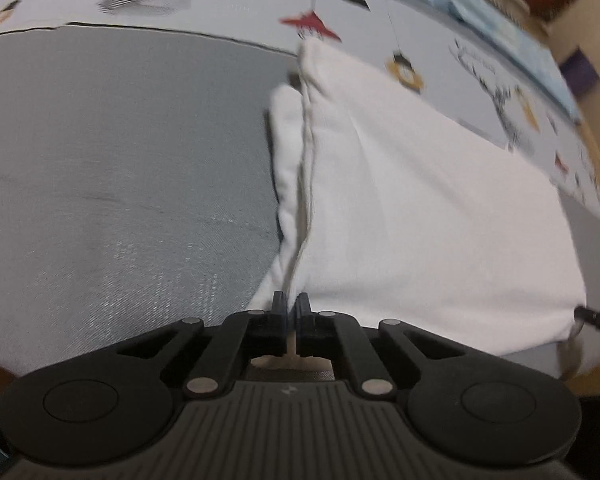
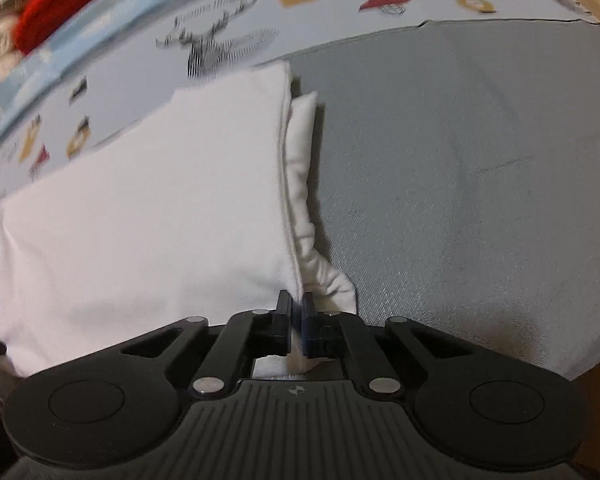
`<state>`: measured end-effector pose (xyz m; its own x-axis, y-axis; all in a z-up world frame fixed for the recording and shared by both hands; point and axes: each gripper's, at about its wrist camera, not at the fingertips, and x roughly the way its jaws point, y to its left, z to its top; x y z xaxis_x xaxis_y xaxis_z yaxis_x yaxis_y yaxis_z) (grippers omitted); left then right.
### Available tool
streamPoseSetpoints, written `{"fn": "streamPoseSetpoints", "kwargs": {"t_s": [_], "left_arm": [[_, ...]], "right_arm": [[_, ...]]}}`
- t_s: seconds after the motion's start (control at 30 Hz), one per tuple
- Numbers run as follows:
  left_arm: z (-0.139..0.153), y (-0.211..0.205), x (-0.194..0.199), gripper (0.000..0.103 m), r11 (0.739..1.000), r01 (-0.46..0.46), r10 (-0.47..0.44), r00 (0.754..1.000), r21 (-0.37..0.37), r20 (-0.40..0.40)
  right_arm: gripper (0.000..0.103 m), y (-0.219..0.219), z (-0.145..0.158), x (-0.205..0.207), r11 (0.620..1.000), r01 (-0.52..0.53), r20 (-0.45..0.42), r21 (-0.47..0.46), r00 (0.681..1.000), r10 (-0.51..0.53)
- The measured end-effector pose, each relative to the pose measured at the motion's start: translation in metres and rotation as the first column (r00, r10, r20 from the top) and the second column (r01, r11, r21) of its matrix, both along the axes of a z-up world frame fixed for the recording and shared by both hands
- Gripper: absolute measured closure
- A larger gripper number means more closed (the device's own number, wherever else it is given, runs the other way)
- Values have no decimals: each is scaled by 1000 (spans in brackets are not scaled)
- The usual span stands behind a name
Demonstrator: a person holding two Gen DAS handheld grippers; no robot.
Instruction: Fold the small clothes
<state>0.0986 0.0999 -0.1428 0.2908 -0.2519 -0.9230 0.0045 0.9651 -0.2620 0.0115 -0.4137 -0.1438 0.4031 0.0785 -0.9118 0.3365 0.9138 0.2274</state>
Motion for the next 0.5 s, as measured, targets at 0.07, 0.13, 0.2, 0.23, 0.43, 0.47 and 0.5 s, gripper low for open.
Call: {"fn": "streamPoseSetpoints", "kwargs": {"t_s": [0.07, 0.13, 0.2, 0.23, 0.43, 0.47, 0.5], "left_arm": [[-8, -2, -6, 99, 999, 7, -6, 999, 36, -32], [-15, -5, -11, 98, 998, 24, -21, 999, 61, -45], [-13, -8, -13, 92, 997, 18, -16, 1000, 72, -26], [-9, -8, -17, 87, 997, 10, -10, 1000, 78, -5], [10, -14, -29, 85, 998, 48, -52, 992, 29, 113], [4, -17, -29, 85, 997, 63, -67, 993, 46, 97], [-3, -21, -27, 85, 994, 76, -81, 994, 73, 68]], "right_arm": [[100, -3, 5, -8, 999, 49, 30, -2, 998, -49], [100, -4, -3, -11, 998, 68, 0, -13, 998, -68], [95, -5, -11, -10, 996, 86, -42, -35, 995, -87], [92, -5, -11, -10, 994, 96, -46, -46, 994, -98], [86, 17, 20, -21, 988, 46, 105, -146, 994, -31], [85, 19, 17, -20, 990, 24, 96, -136, 995, -11], [85, 20, 12, -20, 991, 7, 68, -133, 998, 2]]}}
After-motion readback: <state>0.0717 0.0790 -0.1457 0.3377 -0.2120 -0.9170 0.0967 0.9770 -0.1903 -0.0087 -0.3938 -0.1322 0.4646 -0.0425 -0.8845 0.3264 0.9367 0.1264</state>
